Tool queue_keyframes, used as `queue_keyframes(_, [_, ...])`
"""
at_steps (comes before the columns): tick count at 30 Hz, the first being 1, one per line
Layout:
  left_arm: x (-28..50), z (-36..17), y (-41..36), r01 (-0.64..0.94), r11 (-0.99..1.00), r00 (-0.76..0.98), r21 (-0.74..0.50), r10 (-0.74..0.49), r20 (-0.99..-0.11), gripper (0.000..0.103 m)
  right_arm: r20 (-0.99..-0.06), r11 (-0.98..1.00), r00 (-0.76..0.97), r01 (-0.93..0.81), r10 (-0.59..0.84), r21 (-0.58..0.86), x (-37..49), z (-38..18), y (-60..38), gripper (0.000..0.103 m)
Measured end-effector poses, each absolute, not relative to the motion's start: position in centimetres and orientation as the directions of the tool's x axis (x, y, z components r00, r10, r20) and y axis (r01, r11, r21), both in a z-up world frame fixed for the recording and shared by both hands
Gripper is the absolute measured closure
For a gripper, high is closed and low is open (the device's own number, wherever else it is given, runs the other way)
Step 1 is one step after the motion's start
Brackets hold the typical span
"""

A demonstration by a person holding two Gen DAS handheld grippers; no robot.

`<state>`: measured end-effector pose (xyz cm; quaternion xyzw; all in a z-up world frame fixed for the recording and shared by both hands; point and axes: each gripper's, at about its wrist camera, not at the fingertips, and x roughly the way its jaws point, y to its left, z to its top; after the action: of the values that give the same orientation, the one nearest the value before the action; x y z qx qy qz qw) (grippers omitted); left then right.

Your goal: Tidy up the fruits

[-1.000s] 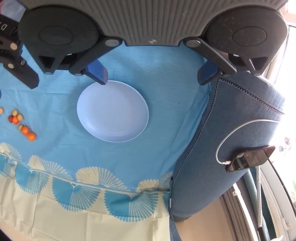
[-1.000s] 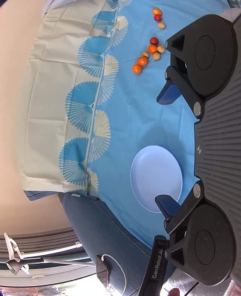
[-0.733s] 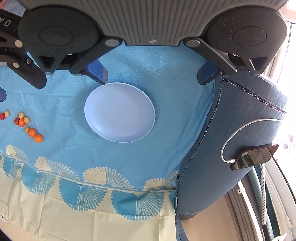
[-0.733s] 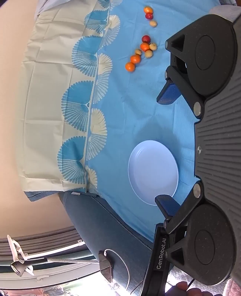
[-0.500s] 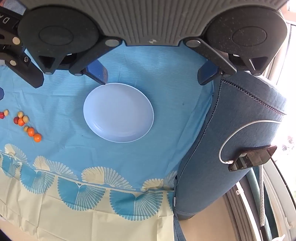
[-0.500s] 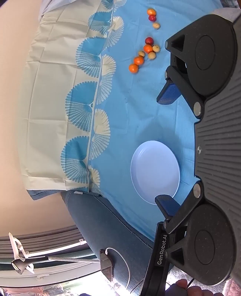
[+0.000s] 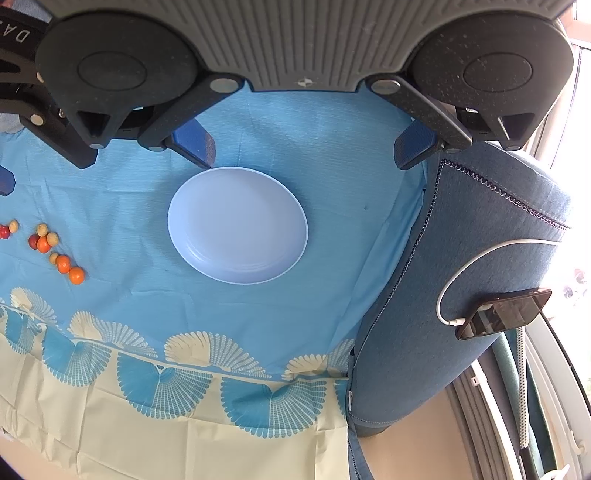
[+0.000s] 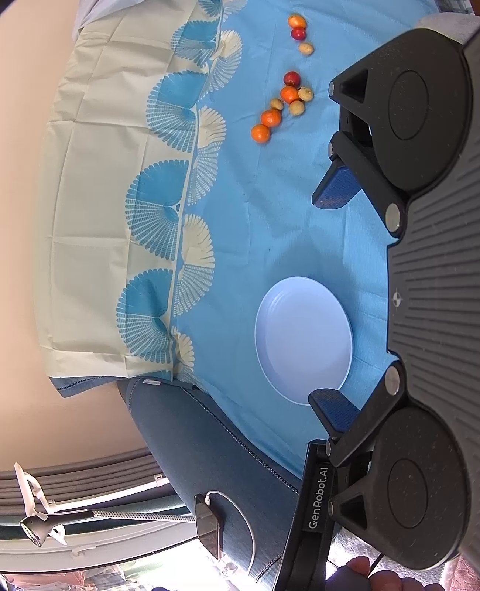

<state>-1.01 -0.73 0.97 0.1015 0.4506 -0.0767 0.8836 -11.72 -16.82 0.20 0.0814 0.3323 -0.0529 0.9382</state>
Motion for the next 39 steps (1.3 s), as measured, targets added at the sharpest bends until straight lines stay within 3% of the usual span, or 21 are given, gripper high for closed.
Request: queue_keyframes(39, [-1.01,0.14,-0.11,0.231,0.966,0.571,0.115,-0.039,-0.82,0.0,-0.657,0.979,0.753,0.164,-0.047,0.118,-11.42,-0.39,-16.67,0.0])
